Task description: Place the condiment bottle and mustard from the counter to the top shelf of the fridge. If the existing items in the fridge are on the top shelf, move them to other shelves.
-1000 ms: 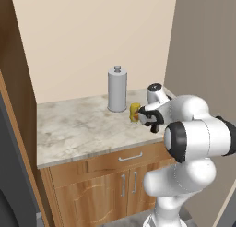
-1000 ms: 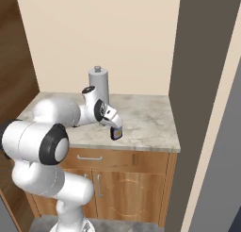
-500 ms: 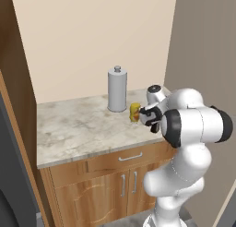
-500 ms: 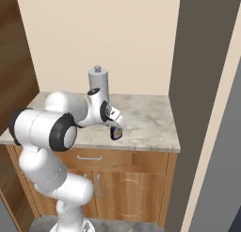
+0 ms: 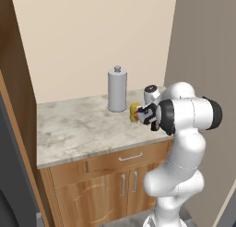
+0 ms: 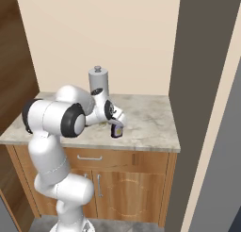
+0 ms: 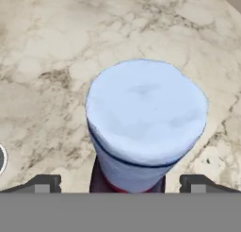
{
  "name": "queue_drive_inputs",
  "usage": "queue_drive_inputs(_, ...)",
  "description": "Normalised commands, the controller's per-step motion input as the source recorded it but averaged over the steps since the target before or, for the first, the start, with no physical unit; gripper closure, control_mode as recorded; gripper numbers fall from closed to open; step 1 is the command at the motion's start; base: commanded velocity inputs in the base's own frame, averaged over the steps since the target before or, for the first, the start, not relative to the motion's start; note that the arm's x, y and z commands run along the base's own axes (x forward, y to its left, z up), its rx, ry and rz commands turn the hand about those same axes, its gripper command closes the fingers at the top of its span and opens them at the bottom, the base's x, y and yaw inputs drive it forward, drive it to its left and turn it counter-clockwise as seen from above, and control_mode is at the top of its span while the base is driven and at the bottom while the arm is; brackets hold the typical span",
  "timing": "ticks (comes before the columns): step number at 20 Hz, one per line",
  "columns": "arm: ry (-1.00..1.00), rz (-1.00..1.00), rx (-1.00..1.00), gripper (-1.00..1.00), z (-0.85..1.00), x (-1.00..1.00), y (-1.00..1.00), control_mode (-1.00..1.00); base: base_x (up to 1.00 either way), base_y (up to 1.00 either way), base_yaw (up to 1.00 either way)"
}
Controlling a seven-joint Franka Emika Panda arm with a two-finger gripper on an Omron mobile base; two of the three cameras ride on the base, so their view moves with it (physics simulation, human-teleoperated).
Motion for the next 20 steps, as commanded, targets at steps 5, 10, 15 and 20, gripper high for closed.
queue_drive_inputs(5,0.0,0.0,0.0,-1.0,-0.21,0.3,-0.05,-1.0,0.0,0.0,0.0)
queue_drive_inputs(10,0.0,0.0,0.0,1.0,-0.3,0.02,-0.15,-1.0,0.0,0.0,0.0)
queue_drive_inputs(15,0.0,0.0,0.0,1.0,-0.08,0.02,-0.1,-1.0,0.0,0.0,0.0)
queue_drive_inputs(20,-0.02,0.0,0.0,1.0,0.09,-0.2,0.0,-1.0,0.0,0.0,0.0)
